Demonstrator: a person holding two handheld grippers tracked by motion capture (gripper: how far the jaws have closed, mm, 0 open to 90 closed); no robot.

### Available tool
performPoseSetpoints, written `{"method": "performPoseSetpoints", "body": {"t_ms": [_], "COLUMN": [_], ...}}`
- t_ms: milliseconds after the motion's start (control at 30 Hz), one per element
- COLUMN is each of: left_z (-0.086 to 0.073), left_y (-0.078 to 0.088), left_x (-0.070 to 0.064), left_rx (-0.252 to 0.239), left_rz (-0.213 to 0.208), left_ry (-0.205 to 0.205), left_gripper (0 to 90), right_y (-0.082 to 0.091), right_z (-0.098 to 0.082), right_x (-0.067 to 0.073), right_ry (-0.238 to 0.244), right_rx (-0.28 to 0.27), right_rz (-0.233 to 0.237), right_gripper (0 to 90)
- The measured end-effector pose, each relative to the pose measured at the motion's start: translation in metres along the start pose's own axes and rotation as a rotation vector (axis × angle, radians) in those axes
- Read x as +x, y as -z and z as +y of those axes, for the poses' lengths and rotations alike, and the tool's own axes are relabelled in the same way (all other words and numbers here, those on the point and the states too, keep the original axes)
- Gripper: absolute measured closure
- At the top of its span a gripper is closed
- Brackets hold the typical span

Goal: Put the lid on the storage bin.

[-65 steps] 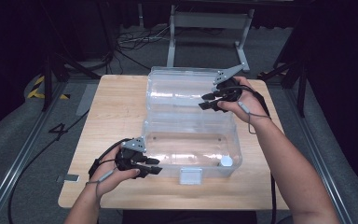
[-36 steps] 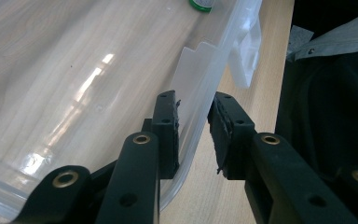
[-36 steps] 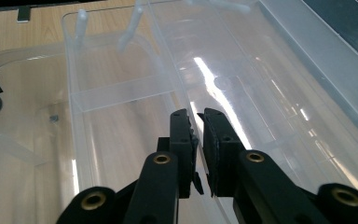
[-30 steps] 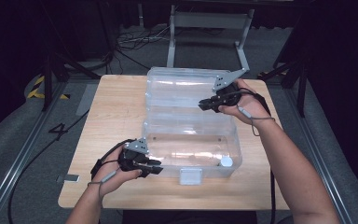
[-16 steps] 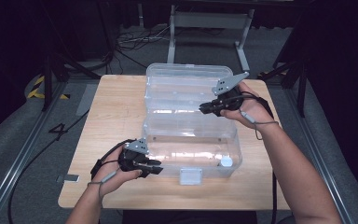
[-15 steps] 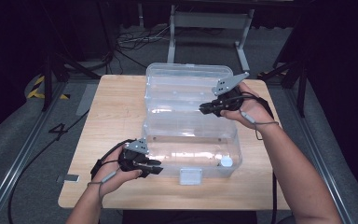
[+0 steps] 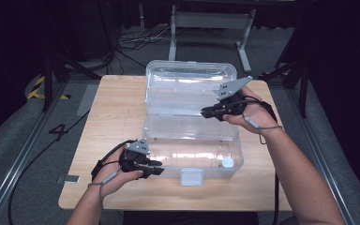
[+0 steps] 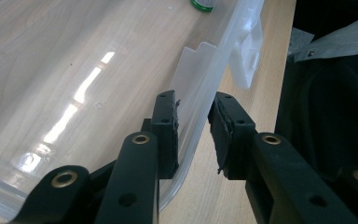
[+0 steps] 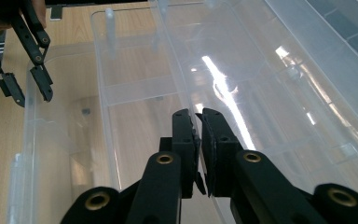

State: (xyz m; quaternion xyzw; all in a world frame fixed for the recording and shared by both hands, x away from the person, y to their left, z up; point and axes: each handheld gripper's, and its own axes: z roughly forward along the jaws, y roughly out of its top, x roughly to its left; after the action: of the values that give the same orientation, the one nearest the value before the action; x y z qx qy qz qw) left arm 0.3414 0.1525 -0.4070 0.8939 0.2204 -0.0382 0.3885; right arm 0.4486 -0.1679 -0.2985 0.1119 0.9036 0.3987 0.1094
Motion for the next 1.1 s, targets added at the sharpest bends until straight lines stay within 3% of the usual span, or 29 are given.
{"method": "performPoseSetpoints", "body": {"t_ms": [1100], "left_z": [-0.001], "left_y": [-0.001], "left_x": [0.001], "left_rx": [-0.016], "left_rz": [-0.011], "left_ry": [0.012], "left_gripper": [71.5], "right_y": [0.008], "right_z": [-0.005], "right_x": [0.021], "right_ry": [-0.013], "right_rx": [0.002], "right_rz": [0.028], "right_gripper": [84.9]}}
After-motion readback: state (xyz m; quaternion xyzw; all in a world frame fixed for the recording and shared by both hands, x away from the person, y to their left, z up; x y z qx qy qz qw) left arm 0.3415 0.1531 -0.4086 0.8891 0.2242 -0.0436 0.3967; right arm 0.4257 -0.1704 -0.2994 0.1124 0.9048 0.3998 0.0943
